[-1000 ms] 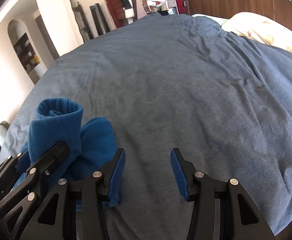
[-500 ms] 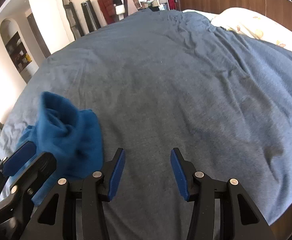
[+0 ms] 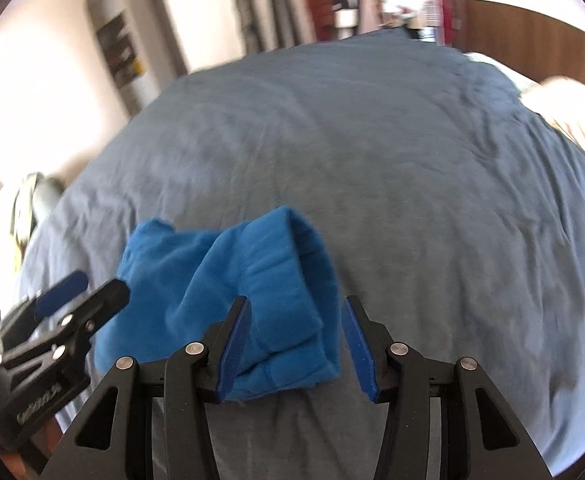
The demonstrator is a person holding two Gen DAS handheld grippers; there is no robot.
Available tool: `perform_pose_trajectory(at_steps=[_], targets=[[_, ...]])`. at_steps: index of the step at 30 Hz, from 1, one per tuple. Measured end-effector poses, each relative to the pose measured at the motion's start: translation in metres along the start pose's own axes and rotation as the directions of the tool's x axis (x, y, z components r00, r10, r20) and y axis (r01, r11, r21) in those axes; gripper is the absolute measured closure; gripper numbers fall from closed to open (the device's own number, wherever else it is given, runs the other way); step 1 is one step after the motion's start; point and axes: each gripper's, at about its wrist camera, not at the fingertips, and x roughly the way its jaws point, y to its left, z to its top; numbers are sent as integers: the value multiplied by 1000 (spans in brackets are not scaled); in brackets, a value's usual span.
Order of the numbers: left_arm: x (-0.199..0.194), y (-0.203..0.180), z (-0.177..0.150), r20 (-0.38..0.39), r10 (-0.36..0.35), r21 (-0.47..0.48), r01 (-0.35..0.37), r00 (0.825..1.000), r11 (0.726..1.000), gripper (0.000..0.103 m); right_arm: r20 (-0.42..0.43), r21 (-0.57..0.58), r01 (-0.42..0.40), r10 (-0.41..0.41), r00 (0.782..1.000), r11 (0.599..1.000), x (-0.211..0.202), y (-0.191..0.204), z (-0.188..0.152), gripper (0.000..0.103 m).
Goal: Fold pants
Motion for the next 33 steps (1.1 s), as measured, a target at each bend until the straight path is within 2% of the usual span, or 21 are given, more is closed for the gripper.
perform_pose_trajectory(at_steps=[4,9,11,13,18,20,23,25,26,27,31,33], targets=[[4,-10,-3,10,48,54,-49,999,997,34,-57,-27,-55,53,997,998,9,-11,-8,55],[16,-22,0,11,107,107,-107,994,989,33,-63,-39,-92,90,994,995,10,-28,-19,56],[16,-26,1,22,138,131,-139,990,982,33,-59,-77,-127,123,991,989,10,-25,-14,56],[15,-26,3,43,162,144,-166,986,976,27,-58,-139,-152,145,988,978,12,-22,-6,56],[24,-24,7,40,216,160,-219,976,962,26,-110,-217,-244,225,968,945,27,-18,16,56],[33,-23,7,18,222,162,-222,975,962,26,-153,-231,-282,252,956,931,36,-14,17,63],[39,-23,5,-14,207,166,-202,978,965,26,-205,-206,-306,265,942,929,40,-11,11,68],[37,-29,3,1,194,182,-191,981,965,26,-232,-183,-320,276,933,930,34,-11,6,76],[35,-35,2,12,184,201,-182,983,962,25,-235,-165,-337,295,926,927,29,-14,4,85],[34,-41,2,21,174,216,-174,985,961,23,-242,-135,-352,313,918,926,24,-16,3,87],[33,-53,6,29,147,230,-150,989,962,22,-260,-36,-403,381,887,914,16,-25,5,92],[32,-54,10,32,143,229,-147,989,962,22,-291,24,-399,388,874,917,20,-31,2,93]])
